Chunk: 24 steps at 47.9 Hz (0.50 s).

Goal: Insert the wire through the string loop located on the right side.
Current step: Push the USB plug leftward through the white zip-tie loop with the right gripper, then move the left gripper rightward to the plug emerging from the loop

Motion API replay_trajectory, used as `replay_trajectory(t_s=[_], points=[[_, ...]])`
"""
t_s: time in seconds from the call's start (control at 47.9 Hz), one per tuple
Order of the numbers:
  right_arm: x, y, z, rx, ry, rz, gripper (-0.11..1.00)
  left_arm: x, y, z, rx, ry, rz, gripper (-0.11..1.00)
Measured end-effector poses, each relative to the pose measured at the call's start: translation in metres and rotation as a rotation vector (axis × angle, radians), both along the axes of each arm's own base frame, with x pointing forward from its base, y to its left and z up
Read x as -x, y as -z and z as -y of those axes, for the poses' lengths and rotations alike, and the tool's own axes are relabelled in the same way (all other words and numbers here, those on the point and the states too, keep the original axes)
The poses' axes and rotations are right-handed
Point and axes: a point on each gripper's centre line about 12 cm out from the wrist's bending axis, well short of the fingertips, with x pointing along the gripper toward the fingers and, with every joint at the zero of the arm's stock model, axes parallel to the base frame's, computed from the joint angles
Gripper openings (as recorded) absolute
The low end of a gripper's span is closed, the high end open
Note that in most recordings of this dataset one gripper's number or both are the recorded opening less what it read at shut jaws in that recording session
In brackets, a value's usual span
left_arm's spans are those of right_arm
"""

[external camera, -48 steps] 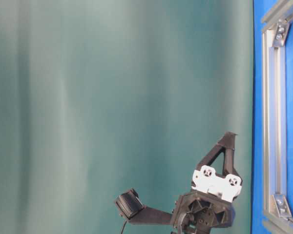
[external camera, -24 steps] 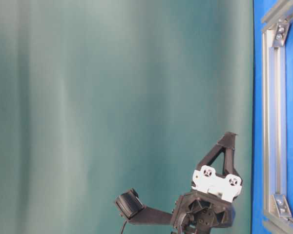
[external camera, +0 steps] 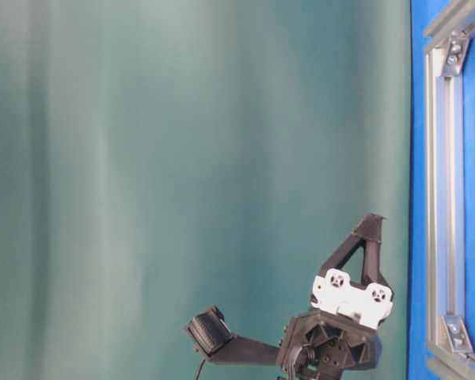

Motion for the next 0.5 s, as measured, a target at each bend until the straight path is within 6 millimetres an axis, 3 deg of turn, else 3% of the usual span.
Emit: replay_trajectory(t_s=[0.292, 0.501], points=[[-0.028, 0.003, -0.005, -0.001, 0.010, 0.009, -0.03, 0.000, 0.000, 0.000, 0.000, 0.000, 0.000, 0.00], [-0.033, 0.002, -0.005, -0.003, 0.012, 0.019, -0.03, 0.000, 0.000, 0.001, 0.000, 0.003, 0.000, 0.00]])
